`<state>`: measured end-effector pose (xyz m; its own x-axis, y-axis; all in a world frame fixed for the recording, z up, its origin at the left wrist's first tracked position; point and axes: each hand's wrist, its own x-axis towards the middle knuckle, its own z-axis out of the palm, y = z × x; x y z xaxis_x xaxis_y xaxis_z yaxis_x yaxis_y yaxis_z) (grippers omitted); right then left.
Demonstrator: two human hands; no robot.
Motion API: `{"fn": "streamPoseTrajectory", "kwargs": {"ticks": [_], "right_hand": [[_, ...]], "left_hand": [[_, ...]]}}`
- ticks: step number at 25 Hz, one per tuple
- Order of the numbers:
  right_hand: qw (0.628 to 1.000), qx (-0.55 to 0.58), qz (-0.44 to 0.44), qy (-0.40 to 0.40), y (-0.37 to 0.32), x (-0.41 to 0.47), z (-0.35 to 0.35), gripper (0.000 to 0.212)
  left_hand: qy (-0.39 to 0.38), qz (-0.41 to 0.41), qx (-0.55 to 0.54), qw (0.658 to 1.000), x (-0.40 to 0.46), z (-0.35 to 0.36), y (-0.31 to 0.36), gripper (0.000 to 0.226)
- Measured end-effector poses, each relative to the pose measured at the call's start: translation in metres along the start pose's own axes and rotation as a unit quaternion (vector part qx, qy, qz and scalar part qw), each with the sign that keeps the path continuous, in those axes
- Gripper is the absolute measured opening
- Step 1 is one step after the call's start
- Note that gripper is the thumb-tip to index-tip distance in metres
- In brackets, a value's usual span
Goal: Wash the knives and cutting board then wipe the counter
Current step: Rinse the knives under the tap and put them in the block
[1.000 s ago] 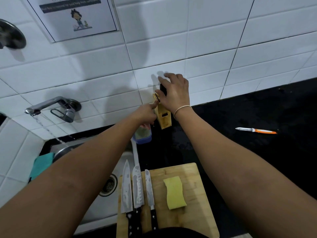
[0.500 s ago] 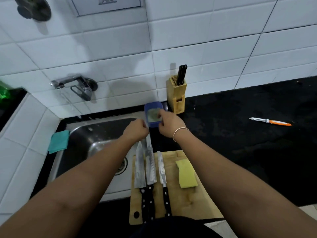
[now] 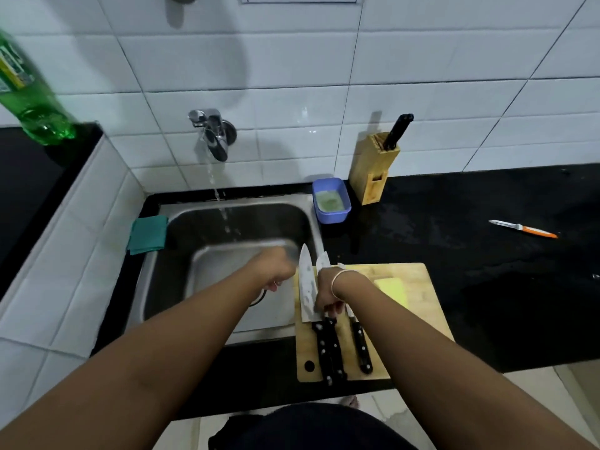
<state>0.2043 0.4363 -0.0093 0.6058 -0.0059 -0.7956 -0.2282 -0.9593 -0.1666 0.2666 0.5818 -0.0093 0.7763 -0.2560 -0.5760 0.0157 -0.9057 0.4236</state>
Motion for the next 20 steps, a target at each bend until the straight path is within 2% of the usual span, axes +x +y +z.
{"fn": "streamPoseTrajectory", "kwargs": {"ticks": [5, 8, 10, 12, 14, 16, 20], "right_hand": [[0.997, 0.052, 0.054, 0.019, -0.013, -0.011, 0.03, 0.02], [0.989, 0.037, 0.089, 0.114, -0.017, -0.016, 0.039, 0.028], [0.984, 0.025, 0.097, 0.149, -0.02, -0.021, 0.043, 0.031], [0.984, 0.024, 0.098, 0.147, -0.023, -0.024, 0.046, 0.025], [0.984, 0.023, 0.114, 0.139, -0.027, -0.025, 0.049, 0.039], [0.981, 0.023, 0.128, 0.14, -0.031, -0.024, 0.053, 0.043], [0.977, 0.036, 0.143, 0.152, -0.033, -0.022, 0.064, 0.036]], "left_hand": [[0.007, 0.061, 0.059, 0.996, -0.007, -0.002, -0.007, 0.016], [-0.005, 0.094, 0.102, 0.99, -0.008, 0.004, -0.015, 0.017], [-0.019, 0.109, 0.125, 0.986, -0.008, 0.008, -0.018, 0.017], [-0.024, 0.123, 0.139, 0.982, -0.009, 0.011, -0.018, 0.017], [-0.024, 0.139, 0.146, 0.979, -0.008, 0.013, -0.017, 0.017], [-0.026, 0.153, 0.152, 0.976, -0.009, 0.015, -0.018, 0.018], [-0.029, 0.162, 0.153, 0.974, -0.01, 0.015, -0.023, 0.019]]}}
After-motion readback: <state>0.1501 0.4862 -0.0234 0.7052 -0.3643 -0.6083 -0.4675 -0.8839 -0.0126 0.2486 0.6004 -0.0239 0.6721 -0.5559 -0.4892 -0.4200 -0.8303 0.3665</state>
